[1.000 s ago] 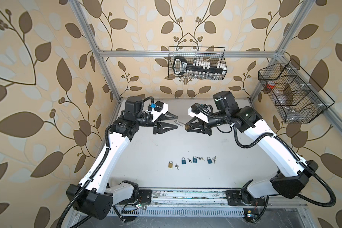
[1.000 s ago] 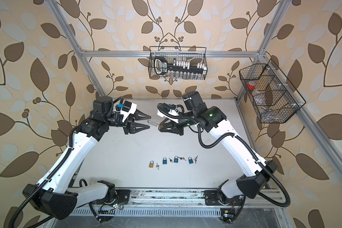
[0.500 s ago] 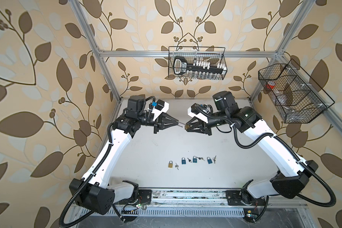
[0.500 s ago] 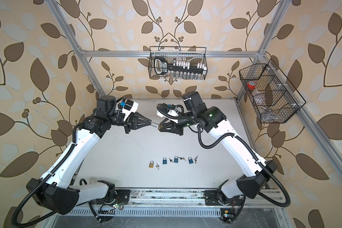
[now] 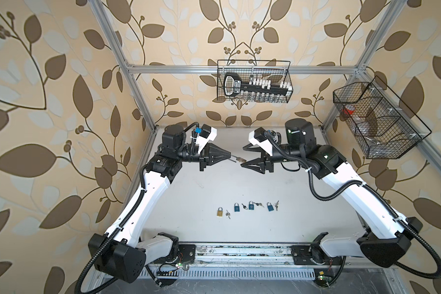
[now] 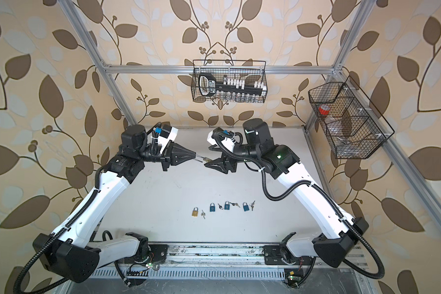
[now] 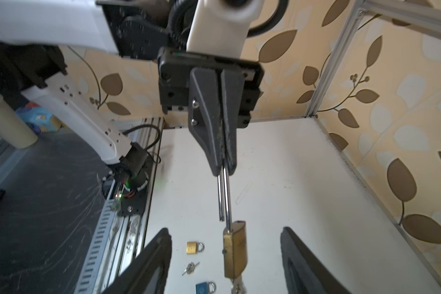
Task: Lock with the key
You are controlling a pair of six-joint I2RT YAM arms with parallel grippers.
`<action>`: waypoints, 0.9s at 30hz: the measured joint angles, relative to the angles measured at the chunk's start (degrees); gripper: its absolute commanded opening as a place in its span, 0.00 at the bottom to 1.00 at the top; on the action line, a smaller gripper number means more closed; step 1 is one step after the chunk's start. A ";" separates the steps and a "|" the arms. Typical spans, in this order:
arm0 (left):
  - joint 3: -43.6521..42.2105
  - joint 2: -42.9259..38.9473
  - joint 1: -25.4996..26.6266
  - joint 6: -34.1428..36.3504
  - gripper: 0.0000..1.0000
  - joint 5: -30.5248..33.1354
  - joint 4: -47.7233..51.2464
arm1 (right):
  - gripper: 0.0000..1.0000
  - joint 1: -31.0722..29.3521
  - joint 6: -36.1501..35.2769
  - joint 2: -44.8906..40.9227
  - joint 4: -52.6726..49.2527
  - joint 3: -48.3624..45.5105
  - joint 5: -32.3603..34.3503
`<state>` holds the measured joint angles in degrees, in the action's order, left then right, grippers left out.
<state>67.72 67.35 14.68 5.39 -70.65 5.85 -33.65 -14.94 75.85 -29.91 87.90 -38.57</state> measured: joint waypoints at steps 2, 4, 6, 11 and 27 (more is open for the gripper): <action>-2.93 -1.77 0.00 -5.79 0.00 4.13 -5.42 | 0.66 3.19 7.08 -2.95 9.18 -4.74 -2.32; -6.80 -4.02 0.00 -12.24 0.00 7.76 -12.66 | 0.65 8.00 18.32 -5.84 23.47 -11.76 -5.99; -9.70 -5.49 0.00 -18.38 0.00 10.51 -19.58 | 0.65 11.30 28.81 -6.29 36.11 -16.44 -9.09; -11.72 -5.79 0.02 -30.53 0.00 14.67 -33.20 | 0.71 11.19 41.42 -2.01 51.28 -18.08 -16.74; -11.72 -5.79 1.92 -40.81 0.00 15.85 -45.13 | 0.59 6.19 36.65 3.32 50.49 -12.09 -19.54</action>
<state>56.01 61.56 16.60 -35.42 -54.81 -39.29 -27.46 21.71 79.18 20.58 75.81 -58.11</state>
